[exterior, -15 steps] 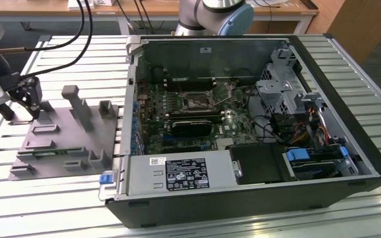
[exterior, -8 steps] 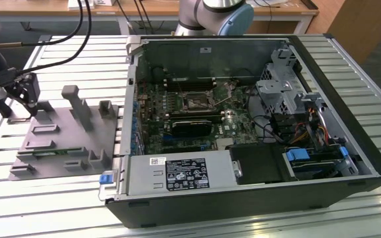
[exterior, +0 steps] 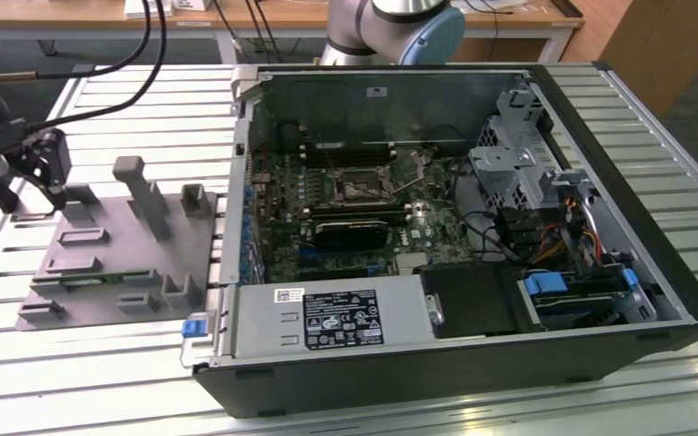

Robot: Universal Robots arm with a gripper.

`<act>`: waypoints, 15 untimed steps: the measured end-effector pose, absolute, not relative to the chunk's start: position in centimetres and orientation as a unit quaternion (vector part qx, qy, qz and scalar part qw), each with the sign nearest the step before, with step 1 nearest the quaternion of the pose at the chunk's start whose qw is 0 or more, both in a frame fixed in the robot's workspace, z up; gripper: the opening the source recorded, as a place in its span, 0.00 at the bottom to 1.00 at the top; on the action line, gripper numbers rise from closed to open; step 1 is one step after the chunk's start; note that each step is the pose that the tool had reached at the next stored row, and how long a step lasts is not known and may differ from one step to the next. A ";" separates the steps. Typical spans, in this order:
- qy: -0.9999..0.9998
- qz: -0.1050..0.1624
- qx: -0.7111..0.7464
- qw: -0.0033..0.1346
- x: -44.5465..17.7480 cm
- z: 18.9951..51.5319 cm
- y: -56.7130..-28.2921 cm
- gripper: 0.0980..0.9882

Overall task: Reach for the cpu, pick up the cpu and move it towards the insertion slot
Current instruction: 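Pick up the cpu and move it towards the insertion slot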

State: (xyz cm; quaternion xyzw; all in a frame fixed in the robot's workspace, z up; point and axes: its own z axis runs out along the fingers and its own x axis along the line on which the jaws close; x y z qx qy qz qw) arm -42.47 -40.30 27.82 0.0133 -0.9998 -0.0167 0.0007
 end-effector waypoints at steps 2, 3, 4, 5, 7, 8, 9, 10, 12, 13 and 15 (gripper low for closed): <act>-1.000 -0.017 0.013 0.001 -42.5 27.9 -40.3 0.50; -1.000 -0.017 0.013 0.001 -42.5 28.0 -40.3 0.50; -1.000 -0.017 0.013 0.001 -42.5 28.0 -40.3 0.50; -1.000 -0.017 0.013 0.001 -42.5 28.1 -40.3 0.50; -1.000 -0.017 0.013 0.001 -42.5 28.2 -40.3 0.50; -1.000 -0.017 0.013 0.001 -42.5 28.3 -40.3 0.50; -1.000 -0.017 0.013 0.001 -42.5 28.3 -40.3 0.50; -1.000 -0.017 0.013 0.001 -42.5 28.4 -40.3 0.50; -1.000 -0.017 0.013 0.001 -42.5 28.5 -40.3 0.50; -1.000 -0.017 0.013 0.001 -42.5 28.6 -40.3 0.50; -1.000 -0.017 0.013 0.001 -42.5 28.7 -40.3 0.50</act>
